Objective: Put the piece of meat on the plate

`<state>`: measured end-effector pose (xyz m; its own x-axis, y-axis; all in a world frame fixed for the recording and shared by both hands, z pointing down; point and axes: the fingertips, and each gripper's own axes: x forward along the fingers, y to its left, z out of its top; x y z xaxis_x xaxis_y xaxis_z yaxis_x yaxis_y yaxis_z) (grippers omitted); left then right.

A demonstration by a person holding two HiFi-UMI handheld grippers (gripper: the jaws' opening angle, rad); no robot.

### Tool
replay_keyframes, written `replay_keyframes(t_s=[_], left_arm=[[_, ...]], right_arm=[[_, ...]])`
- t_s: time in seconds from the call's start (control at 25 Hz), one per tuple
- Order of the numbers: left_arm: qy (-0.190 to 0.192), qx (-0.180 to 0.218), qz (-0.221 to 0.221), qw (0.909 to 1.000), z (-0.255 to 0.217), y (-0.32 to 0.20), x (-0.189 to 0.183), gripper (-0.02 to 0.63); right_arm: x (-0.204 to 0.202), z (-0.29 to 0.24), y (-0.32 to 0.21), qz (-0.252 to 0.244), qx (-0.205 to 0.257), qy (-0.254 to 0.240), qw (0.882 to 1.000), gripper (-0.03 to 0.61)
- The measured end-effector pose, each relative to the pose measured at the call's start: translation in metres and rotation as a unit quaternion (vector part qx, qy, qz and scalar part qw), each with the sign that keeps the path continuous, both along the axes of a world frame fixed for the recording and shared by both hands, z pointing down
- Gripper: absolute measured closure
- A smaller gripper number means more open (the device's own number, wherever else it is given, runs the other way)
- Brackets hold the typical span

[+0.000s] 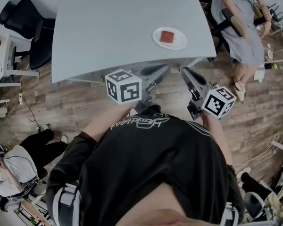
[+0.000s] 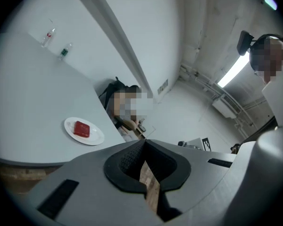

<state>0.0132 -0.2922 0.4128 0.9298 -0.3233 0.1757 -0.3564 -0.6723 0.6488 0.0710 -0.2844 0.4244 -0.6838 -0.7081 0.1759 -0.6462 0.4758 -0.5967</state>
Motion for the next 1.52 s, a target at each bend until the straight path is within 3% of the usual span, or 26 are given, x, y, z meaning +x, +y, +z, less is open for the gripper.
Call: replay_keyframes(t_s=[0.24, 0.4, 0.52, 0.76, 1.08, 1.52], left_arm=[[0.018, 0.028, -0.015, 0.9993, -0.028, 0.071, -0.006, 0.606], [0.006, 0.071, -0.018, 0.9973, -0.040, 0.121, -0.012, 0.606], [0.001, 0.097, -0.019, 0.9951, -0.046, 0.156, -0.016, 0.606], [0.017, 0.110, -0.012, 0.9937, -0.060, 0.222, -0.008, 0.607], [-0.009, 0.141, -0.002, 0.9900, -0.059, 0.284, 0.013, 0.606], [0.007, 0.111, 0.007, 0.9938, -0.054, 0.326, 0.026, 0.606]], right_arm=[[-0.003, -0.042, 0.071, -0.028, 0.060, 0.029, 0.997, 0.558], [-0.009, -0.056, 0.123, -0.053, 0.089, 0.035, 0.994, 0.558], [-0.010, -0.059, 0.157, -0.055, 0.096, 0.033, 0.993, 0.558], [-0.003, -0.060, 0.215, -0.056, 0.102, 0.025, 0.993, 0.557], [0.011, -0.063, 0.272, -0.055, 0.111, 0.026, 0.992, 0.558], [0.016, -0.053, 0.319, -0.063, 0.120, 0.049, 0.990, 0.558]])
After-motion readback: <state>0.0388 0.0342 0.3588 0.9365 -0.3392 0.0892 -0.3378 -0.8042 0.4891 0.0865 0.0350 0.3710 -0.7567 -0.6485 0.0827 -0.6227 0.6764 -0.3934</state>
